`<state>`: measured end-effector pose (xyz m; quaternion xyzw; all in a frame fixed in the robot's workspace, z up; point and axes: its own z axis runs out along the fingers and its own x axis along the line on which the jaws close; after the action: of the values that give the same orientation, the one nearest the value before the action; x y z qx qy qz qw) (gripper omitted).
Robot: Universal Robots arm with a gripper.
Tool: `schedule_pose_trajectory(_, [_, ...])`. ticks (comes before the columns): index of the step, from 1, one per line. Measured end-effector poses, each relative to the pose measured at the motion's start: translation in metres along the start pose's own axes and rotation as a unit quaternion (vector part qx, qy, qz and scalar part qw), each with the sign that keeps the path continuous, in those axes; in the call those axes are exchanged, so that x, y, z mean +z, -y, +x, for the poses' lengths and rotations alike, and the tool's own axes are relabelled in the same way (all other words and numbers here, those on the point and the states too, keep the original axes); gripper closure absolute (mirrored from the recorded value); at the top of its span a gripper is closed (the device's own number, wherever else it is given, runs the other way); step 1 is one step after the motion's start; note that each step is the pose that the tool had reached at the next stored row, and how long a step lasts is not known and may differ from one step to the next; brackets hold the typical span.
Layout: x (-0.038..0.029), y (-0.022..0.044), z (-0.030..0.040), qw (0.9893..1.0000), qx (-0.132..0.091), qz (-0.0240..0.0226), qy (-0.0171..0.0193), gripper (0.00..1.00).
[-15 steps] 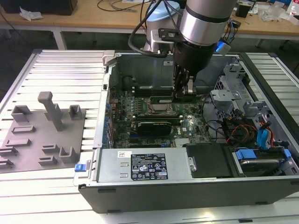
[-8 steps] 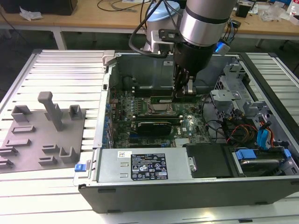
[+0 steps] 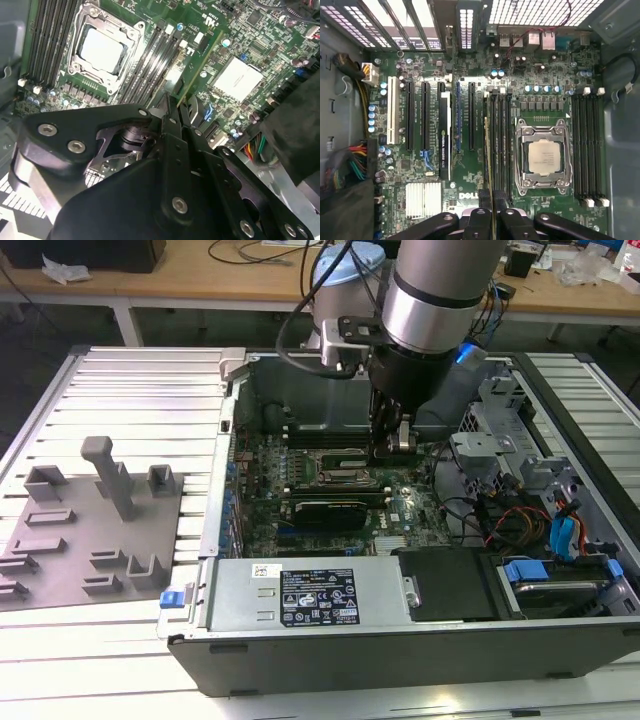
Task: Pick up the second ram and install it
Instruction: 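Insert the second ram into the second slot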
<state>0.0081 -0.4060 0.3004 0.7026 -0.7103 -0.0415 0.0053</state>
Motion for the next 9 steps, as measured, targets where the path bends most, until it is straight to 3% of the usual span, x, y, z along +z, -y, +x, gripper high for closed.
schedule_pose_trajectory(3, [0.0063,-0.0069,-0.0002,1.0,0.006,0.0003,0.0018,0.86])
schedule_pose_trajectory(6, [0.0086,-0.0113,-0.0002,0.9999,0.012,0.0005,0.0063,0.86])
schedule_pose_trajectory(7, [0.0101,-0.0153,-0.0002,0.9998,0.015,0.0006,0.0121,0.86])
schedule_pose_trajectory(9, [0.0195,-0.022,-0.0059,0.9998,0.017,0.0007,0.0128,0.86])
